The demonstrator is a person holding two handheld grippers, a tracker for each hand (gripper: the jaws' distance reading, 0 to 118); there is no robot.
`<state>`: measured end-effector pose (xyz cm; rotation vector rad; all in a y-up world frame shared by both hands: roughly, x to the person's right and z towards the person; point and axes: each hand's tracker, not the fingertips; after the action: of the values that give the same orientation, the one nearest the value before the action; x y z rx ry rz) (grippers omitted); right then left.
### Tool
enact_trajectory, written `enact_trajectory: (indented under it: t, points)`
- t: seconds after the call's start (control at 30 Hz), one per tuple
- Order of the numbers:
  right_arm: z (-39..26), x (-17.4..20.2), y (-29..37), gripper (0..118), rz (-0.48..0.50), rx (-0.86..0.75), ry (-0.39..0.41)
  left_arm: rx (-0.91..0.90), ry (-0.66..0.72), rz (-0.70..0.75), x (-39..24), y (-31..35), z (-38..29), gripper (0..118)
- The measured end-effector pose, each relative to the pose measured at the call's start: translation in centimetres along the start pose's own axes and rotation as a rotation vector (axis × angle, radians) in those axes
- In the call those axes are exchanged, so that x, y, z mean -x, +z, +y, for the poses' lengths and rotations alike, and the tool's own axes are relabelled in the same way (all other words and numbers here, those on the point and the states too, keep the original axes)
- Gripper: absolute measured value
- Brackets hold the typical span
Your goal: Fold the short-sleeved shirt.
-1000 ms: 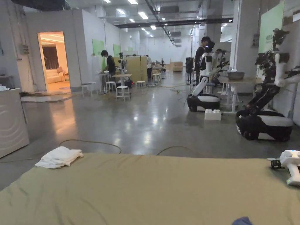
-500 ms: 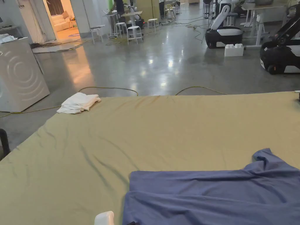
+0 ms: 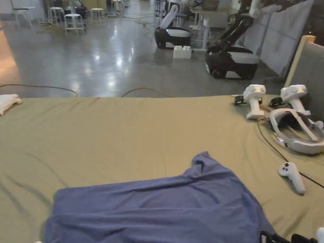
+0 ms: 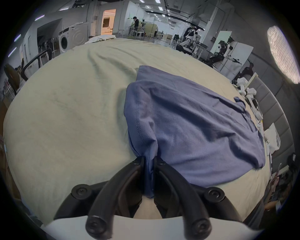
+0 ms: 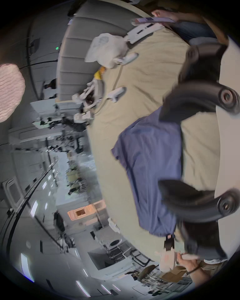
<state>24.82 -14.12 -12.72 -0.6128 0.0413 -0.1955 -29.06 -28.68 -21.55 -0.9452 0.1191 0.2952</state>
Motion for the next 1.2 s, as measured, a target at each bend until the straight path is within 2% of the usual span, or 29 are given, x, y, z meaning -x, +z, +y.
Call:
enact_trajectory:
  t: [0.07,0.1,0.13,0.17,0.23,0.27,0.3,0.37,0.4,0.43,0.47,0.5,0.57,0.63,0.7,0.77,0.9,1.07,1.13,1.2]
  points:
    - [-0.7,-2.2,-4.6,77,-0.072,0.069,-0.055,0.004,-0.034,0.018,-0.7,-0.1,0.1,12]
    - [-1.5,-5.3,-7.6,78,-0.105,0.121,-0.104,0.007,-0.041,0.022,-0.7,-0.1,0.1,12]
    - [-1.8,-6.3,-9.3,77,-0.122,0.154,-0.157,0.006,-0.043,0.029,-0.7,-0.1,0.2,12]
    - [-2.3,-7.3,-11.3,77,-0.145,0.203,-0.177,0.008,-0.042,0.030,-0.7,-0.2,0.2,12]
    - [-3.9,-9.2,-14.7,77,-0.213,0.205,-0.151,0.006,-0.031,0.030,-0.6,-0.3,0.1,12]
    - [-4.6,-9.6,-16.3,77,-0.253,0.295,-0.132,0.004,-0.029,0.030,-0.6,-0.3,0.0,12]
    - [-5.4,-9.8,-17.4,77,-0.215,0.346,-0.136,-0.001,-0.029,0.033,-0.6,-0.2,-0.1,12]
    - [-5.2,-8.5,-16.4,73,-0.278,0.257,-0.066,-0.012,-0.032,0.042,-1.0,-0.1,-0.3,12]
    - [-4.9,-7.9,-16.3,64,-0.286,0.269,-0.032,-0.016,-0.034,0.045,-1.0,-0.1,-0.4,12]
    - [-4.9,-7.5,-16.3,45,-0.287,0.255,0.002,-0.017,-0.033,0.046,-1.0,0.0,-0.4,12]
    - [-4.7,-7.4,-16.5,7,-0.300,0.253,0.043,-0.015,-0.031,0.042,-0.7,-0.3,-0.2,12]
    - [-4.3,-6.3,-15.7,7,-0.284,0.256,0.017,-0.005,-0.026,0.025,-0.4,-0.1,0.2,11]
    - [-3.4,-6.3,-15.3,7,-0.318,0.271,0.011,-0.075,0.028,-0.058,0.8,2.1,0.3,9]
    - [-2.5,-5.9,-13.2,7,-0.340,0.222,0.009,-0.067,0.009,-0.055,1.7,3.9,0.5,9]
    - [-2.1,-5.8,-10.6,7,-0.325,0.158,-0.038,-0.048,-0.032,-0.094,2.2,5.7,0.4,9]
    - [-2.3,-5.4,-8.0,7,-0.325,0.164,-0.049,-0.074,-0.084,-0.104,2.0,8.0,-0.2,9]
    - [-4.3,-5.1,-3.8,7,-0.344,0.176,0.021,-0.044,-0.088,-0.118,2.9,11.1,-2.2,9]
    - [-7.9,-5.0,-0.8,7,-0.337,0.241,0.055,0.006,-0.134,-0.103,3.3,12.6,-5.6,9]
    - [-8.8,-5.2,-0.9,12,-0.333,0.255,0.066,0.031,-0.139,-0.110,3.5,12.2,-6.2,10]
    - [-9.1,-5.4,-1.3,21,-0.343,0.264,0.068,0.041,-0.108,-0.118,4.0,11.8,-6.4,17]
